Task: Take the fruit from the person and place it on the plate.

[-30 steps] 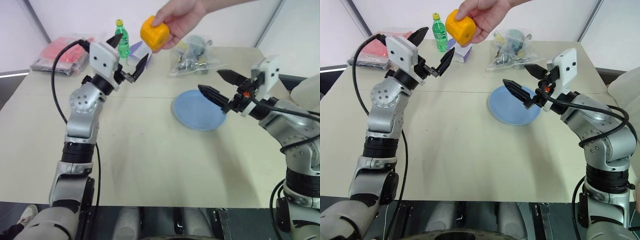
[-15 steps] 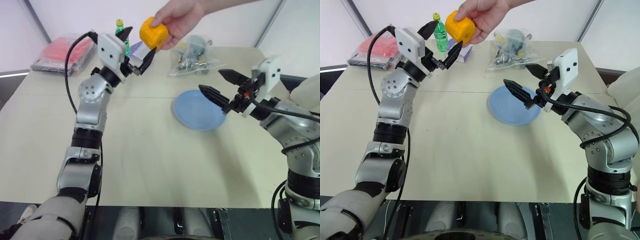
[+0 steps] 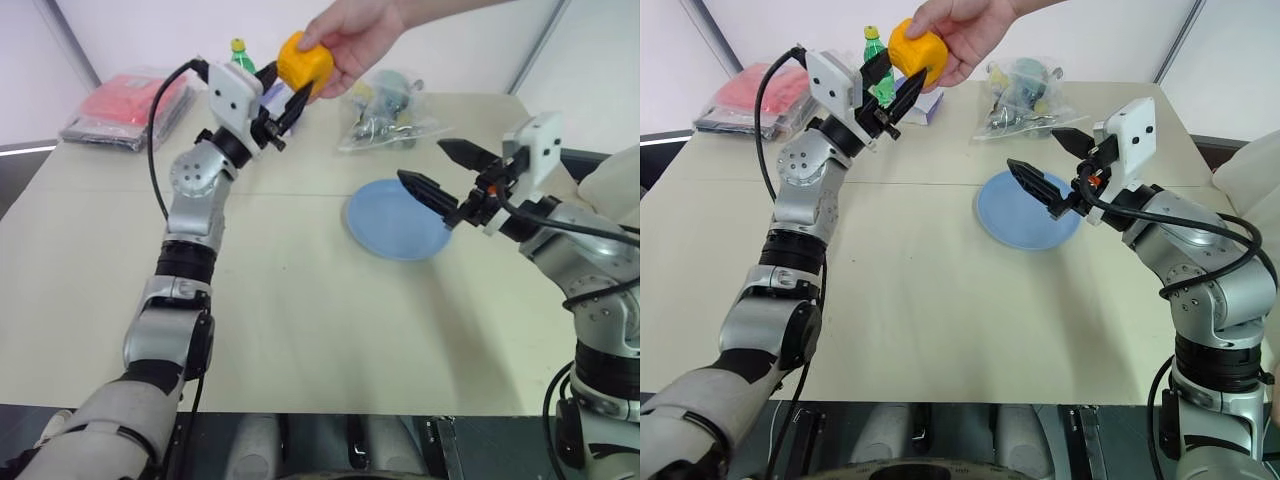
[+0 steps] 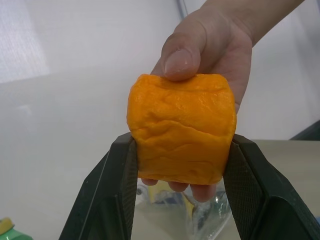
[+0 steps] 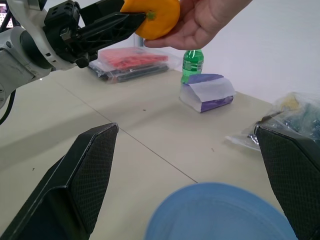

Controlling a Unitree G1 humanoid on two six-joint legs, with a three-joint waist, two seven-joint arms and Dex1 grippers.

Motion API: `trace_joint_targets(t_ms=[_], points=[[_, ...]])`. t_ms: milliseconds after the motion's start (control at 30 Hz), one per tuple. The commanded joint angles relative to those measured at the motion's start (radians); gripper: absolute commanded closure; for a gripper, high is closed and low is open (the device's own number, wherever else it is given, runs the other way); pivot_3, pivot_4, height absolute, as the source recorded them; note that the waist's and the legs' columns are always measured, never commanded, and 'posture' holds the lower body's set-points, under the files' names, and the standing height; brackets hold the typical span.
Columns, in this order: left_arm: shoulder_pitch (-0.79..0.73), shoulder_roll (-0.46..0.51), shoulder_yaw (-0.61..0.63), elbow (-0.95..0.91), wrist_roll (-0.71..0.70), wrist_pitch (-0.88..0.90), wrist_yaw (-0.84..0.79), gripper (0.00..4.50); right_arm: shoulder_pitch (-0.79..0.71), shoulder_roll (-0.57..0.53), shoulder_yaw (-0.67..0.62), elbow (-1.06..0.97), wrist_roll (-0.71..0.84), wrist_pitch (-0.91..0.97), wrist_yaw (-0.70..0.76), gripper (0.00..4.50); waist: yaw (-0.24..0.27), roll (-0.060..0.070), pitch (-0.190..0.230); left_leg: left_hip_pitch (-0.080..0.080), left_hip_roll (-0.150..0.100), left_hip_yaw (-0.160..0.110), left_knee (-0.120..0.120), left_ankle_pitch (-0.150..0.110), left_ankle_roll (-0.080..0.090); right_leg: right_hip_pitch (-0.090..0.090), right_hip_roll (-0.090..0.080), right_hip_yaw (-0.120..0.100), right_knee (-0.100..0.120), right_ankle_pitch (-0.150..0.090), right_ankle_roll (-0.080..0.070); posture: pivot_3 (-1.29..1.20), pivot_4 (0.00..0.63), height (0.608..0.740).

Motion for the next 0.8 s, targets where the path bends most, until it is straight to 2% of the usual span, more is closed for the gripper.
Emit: trace_joint_targets(t_ms=[33, 200, 367, 467, 600, 800], points=[[-0.05, -0.005, 0.021, -0.001, -0.021, -0.023, -0.007, 2.64, -0.004, -0.008, -0.015, -0.045, 0.001, -0.011, -0.008, 0.0, 0.0, 0.0, 0.0, 0.0, 0.0, 0.0, 0.0, 0.0, 0.0, 0.0, 0.0, 0.0, 0.0, 0.0, 0.0, 0.0, 0.15, 0.731], [-0.051, -0.011, 0.021, -0.011, -0.038, 0.01, -0.032, 2.64, -0.003, -0.009, -0.014, -0.047, 0.0, -0.009, -0.013, 0.0, 0.0, 0.0, 0.0, 0.0, 0.0, 0.0, 0.0, 0.0, 0.0, 0.0, 0.0, 0.0, 0.0, 0.0, 0.0, 0.0, 0.15, 0.731], [-0.007, -0.015, -0.02, -0.074, -0.084, 0.162, -0.151, 2.64, 0.006, -0.01, -0.013, -0.05, -0.002, -0.006, -0.016, 0.0, -0.001, 0.0, 0.0, 0.0, 0.0, 0.0, 0.0, 0.0, 0.0, 0.0, 0.0, 0.0, 0.0, 0.0, 0.0, 0.0, 0.15, 0.731], [0.024, -0.026, -0.052, -0.116, -0.107, 0.265, -0.223, 2.64, 0.048, -0.054, -0.036, -0.062, 0.001, 0.007, 0.014, 0.0, 0.002, 0.0, 0.0, 0.0, 0.0, 0.0, 0.0, 0.0, 0.0, 0.0, 0.0, 0.0, 0.0, 0.0, 0.0, 0.0, 0.15, 0.731], [0.04, -0.052, -0.088, -0.121, -0.118, 0.362, -0.298, 2.64, 0.155, -0.157, -0.128, -0.116, 0.056, 0.06, 0.071, 0.0, 0.002, 0.0, 0.0, -0.001, 0.0, 0.0, 0.0, 0.0, 0.0, 0.0, 0.0, 0.0, -0.001, 0.0, 0.0, 0.0, 0.15, 0.731], [-0.026, -0.122, -0.117, 0.052, -0.087, 0.393, -0.368, 2.64, 0.324, -0.242, -0.277, -0.207, 0.1, 0.124, 0.088, 0.0, -0.001, 0.0, 0.0, 0.0, 0.0, -0.001, 0.0, 0.0, 0.0, 0.0, 0.001, 0.0, -0.001, 0.0, 0.0, 0.0, 0.15, 0.731]])
